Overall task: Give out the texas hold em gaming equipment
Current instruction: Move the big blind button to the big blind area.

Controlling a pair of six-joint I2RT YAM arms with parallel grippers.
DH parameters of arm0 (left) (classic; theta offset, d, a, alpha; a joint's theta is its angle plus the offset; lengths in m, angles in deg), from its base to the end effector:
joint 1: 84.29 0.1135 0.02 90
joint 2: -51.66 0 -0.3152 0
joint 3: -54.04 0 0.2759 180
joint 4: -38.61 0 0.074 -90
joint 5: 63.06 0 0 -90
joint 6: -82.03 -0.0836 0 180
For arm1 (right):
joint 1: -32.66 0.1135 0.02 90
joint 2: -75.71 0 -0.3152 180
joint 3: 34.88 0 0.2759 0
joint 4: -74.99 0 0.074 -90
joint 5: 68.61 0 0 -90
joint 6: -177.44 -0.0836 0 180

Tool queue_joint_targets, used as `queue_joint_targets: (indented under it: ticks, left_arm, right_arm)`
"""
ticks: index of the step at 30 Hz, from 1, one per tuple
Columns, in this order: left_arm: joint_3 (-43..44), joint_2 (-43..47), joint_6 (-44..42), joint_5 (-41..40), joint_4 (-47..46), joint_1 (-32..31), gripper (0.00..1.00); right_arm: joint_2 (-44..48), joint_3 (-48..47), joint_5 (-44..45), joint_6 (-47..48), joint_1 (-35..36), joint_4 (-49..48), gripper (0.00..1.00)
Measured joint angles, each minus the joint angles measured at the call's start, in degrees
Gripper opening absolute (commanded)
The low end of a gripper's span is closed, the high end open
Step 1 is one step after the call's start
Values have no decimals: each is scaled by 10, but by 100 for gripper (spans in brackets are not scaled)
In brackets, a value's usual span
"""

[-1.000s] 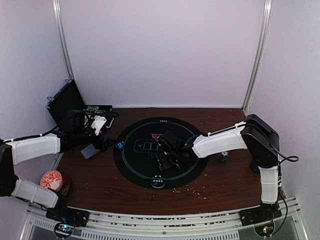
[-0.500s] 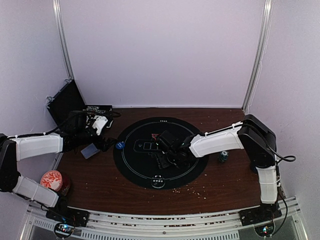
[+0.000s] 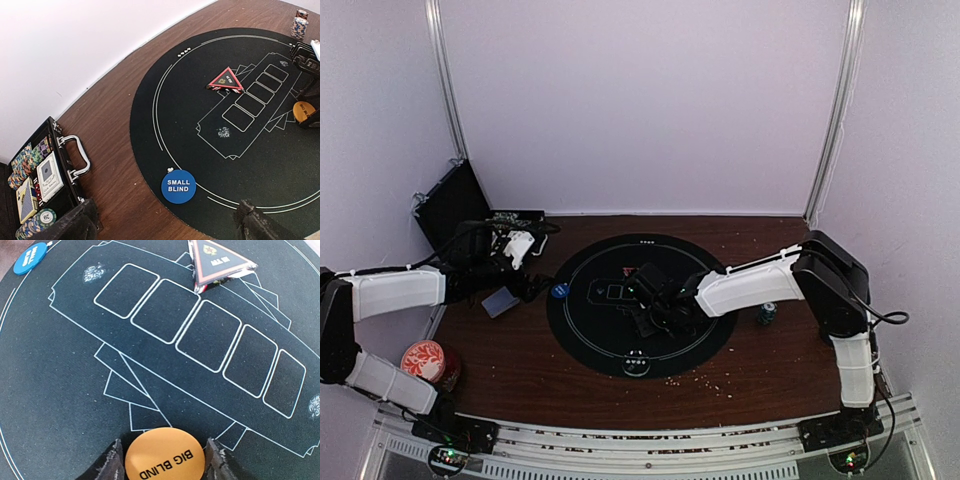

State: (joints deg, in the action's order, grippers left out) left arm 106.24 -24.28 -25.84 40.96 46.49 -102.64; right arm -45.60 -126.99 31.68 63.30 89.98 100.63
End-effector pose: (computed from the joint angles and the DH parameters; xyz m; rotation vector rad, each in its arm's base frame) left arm 0.3050 -0.1225 0.2269 0.7939 1.9610 -0.2645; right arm 0.2904 0.4251 0.1205 -0.6560 2.4559 0.3519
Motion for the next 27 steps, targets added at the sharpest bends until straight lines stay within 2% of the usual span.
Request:
queue_joint_targets:
  ticks: [10, 27]
  left_arm:
    - [0, -1, 0, -2, 0, 0, 98]
    - [0, -6, 3, -2, 0, 3, 98]
  right_arm:
    - [0, 0, 3, 0, 2, -3, 44]
    - [12, 19, 20, -1, 6, -12, 45]
